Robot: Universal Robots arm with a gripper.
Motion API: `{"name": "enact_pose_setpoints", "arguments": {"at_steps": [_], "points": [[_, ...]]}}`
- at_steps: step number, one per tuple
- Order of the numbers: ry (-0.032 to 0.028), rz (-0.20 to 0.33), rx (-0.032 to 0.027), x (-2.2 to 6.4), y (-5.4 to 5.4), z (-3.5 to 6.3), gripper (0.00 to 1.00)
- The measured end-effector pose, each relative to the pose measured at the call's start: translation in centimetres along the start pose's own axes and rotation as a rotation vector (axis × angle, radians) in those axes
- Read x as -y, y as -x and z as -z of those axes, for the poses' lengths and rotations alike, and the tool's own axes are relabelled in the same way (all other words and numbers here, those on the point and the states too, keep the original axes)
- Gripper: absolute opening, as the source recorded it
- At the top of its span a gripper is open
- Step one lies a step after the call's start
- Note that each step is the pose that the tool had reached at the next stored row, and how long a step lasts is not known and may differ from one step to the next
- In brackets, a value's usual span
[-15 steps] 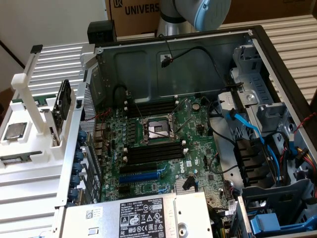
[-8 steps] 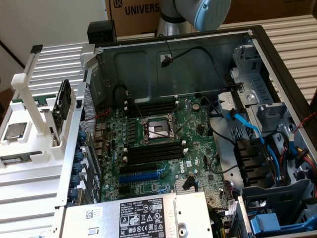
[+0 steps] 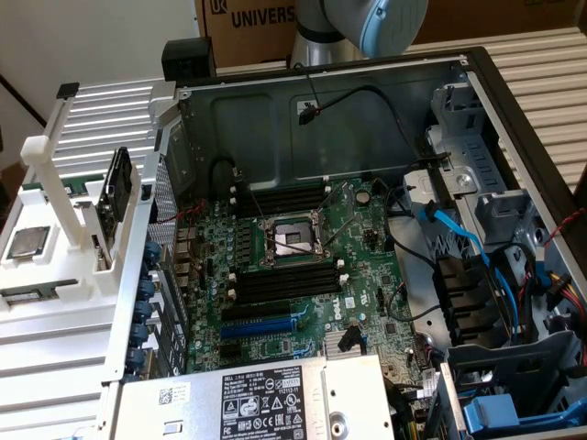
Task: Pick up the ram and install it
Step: 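Pick up the ram and move it above insertion slot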
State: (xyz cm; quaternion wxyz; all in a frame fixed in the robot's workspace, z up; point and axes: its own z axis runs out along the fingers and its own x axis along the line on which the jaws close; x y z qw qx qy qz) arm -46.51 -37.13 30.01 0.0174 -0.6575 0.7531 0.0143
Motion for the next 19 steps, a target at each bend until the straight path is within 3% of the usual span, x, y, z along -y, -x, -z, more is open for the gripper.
{"name": "enact_pose_setpoints", "arguments": {"at_steps": [6,11,19], "points": [[0.0001,0.000,0.0005,0.04,-0.3,-0.46,0.24],[-0.0001,0.000,0.0007,0.06,-0.5,-2.09,0.24],[-0.0001,0.000,0.0007,0.07,-0.8,-3.72,0.24]]}}
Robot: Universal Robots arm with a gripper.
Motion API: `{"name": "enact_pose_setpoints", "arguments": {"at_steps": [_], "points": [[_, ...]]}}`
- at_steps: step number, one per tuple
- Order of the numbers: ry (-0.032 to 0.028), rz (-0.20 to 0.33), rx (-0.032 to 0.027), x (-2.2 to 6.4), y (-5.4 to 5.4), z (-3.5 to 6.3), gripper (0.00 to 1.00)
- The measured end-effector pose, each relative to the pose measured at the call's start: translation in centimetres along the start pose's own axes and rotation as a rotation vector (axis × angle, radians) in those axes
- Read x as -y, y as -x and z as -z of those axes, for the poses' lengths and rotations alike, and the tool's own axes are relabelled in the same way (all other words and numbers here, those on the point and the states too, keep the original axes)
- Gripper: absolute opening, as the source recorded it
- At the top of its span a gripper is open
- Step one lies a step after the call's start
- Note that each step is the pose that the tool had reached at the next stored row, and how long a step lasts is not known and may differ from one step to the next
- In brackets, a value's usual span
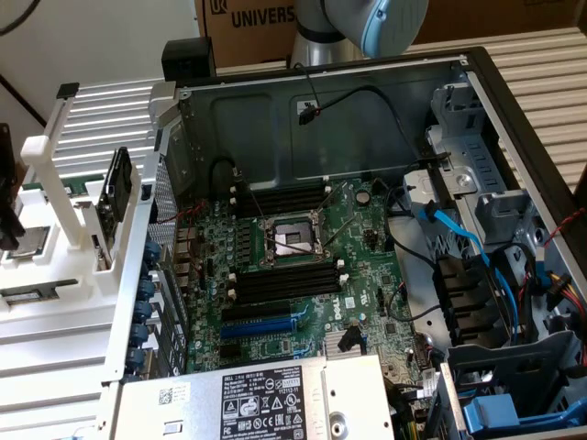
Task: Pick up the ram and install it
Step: 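Pick up the ram and move it above insertion slot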
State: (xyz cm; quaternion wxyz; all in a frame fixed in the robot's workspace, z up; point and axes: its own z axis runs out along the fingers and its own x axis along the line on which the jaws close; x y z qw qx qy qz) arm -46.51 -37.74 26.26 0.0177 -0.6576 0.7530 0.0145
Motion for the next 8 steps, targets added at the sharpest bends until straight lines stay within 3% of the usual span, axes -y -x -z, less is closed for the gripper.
{"name": "enact_pose_setpoints", "arguments": {"at_steps": [8], "points": [[0.0001,0.001,0.0001,0.00,-0.3,-1.45,0.24]]}}
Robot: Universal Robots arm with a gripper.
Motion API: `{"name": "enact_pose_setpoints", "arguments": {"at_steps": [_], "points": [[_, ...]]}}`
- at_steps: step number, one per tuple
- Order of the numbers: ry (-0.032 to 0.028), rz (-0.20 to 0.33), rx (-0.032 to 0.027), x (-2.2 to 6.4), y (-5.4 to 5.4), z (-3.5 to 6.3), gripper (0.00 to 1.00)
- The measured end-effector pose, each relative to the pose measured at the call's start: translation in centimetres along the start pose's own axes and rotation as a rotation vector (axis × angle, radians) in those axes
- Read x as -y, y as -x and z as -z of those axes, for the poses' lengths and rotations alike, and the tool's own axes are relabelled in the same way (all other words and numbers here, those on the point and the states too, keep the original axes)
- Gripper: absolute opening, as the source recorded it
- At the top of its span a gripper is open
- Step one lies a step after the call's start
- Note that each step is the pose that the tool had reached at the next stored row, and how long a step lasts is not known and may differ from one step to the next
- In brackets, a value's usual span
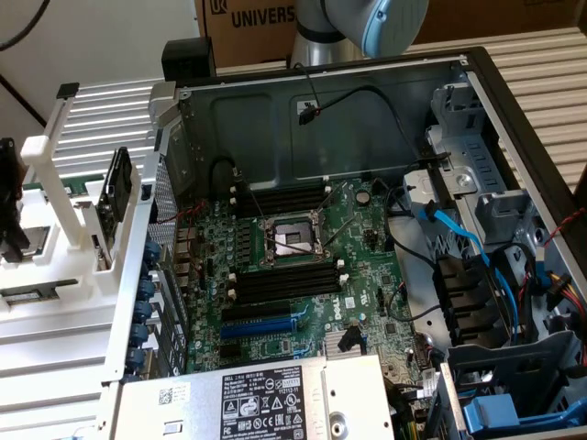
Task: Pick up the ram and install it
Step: 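Pick up the ram and move it above insertion slot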
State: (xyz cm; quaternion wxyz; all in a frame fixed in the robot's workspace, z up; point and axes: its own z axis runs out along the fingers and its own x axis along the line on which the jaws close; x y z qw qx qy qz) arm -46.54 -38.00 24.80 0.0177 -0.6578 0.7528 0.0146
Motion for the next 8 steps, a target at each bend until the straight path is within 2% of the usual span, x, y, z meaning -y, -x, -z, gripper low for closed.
{"name": "enact_pose_setpoints", "arguments": {"at_steps": [4,8], "points": [[0.0006,0.009,0.0008,0.03,-0.4,-0.89,0.24],[0.0009,0.047,0.0018,0.05,-0.6,-1.40,0.24]]}}
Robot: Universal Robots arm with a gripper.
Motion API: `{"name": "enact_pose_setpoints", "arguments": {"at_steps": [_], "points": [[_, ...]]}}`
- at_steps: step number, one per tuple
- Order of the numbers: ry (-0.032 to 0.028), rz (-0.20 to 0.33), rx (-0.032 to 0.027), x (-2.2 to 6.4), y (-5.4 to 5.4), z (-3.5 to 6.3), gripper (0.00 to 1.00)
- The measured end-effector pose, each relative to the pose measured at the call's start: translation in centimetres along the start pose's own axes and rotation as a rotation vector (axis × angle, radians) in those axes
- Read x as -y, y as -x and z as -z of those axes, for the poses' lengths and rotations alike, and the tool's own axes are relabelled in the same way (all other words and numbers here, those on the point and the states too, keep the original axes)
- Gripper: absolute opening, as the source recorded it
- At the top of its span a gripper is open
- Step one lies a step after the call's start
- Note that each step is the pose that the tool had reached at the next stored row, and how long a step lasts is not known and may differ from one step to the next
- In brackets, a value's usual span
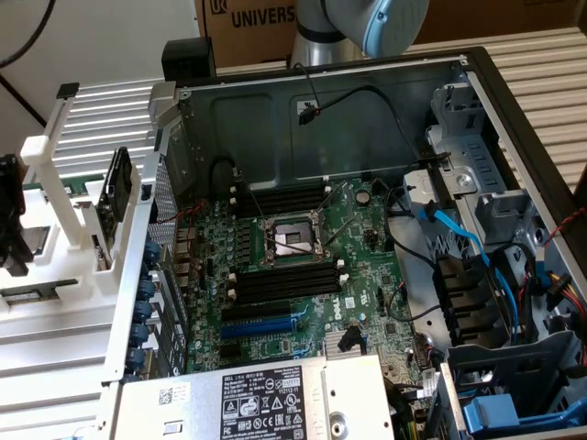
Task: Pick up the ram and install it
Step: 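Pick up the ram and move it above insertion slot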
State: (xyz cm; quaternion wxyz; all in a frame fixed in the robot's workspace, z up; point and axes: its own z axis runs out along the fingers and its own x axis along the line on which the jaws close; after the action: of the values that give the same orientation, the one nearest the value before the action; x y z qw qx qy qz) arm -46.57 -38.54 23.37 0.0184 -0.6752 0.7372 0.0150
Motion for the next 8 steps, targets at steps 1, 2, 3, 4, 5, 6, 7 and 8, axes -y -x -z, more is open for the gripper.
{"name": "enact_pose_setpoints", "arguments": {"at_steps": [1,2,3,4,5,6,7,8], "points": [[0.0000,0.013,0.0002,0.00,-0.01,-0.08,0.24],[0.0004,0.026,0.0002,0.01,-0.02,-0.15,0.24],[0.0013,0.048,0.0003,0.01,-0.05,-0.29,0.24],[0.0015,0.052,0.0003,0.01,-0.06,-0.34,0.24],[0.0016,0.054,0.0003,0.01,-0.06,-0.36,0.24],[0.0017,0.054,0.0003,0.01,-0.06,-0.36,0.24],[0.0016,0.054,0.0004,0.01,-0.06,-0.36,0.24],[0.0015,0.055,0.0004,0.02,-0.07,-0.37,0.24]]}}
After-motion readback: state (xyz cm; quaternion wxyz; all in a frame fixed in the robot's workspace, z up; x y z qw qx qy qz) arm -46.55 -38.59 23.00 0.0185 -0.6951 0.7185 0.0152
